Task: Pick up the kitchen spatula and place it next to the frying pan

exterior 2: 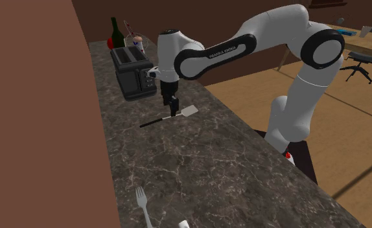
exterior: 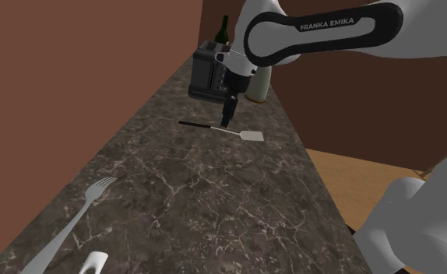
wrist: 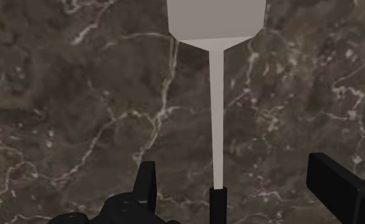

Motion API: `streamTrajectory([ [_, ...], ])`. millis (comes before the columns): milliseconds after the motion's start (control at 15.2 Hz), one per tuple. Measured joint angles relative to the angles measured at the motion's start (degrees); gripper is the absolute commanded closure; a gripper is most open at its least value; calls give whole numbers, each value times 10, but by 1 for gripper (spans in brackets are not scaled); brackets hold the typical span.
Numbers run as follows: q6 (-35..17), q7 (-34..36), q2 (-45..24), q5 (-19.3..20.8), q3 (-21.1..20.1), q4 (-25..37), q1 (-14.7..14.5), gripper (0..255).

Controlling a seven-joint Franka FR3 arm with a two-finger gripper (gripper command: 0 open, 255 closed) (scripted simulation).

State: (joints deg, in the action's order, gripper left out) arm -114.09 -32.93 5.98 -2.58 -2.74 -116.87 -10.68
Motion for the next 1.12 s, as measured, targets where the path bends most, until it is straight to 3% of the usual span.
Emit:
streamTrajectory([
  [330,-37,-2,-15,0,-1,-22,-1,0],
  [726,-44,-2,-17,0,-1,-27,-1,0],
  [792,-44,-2,-17,0,-1,-27,-1,255],
  [1122,-44,-2,-17,0,-1,-27,-1,255],
])
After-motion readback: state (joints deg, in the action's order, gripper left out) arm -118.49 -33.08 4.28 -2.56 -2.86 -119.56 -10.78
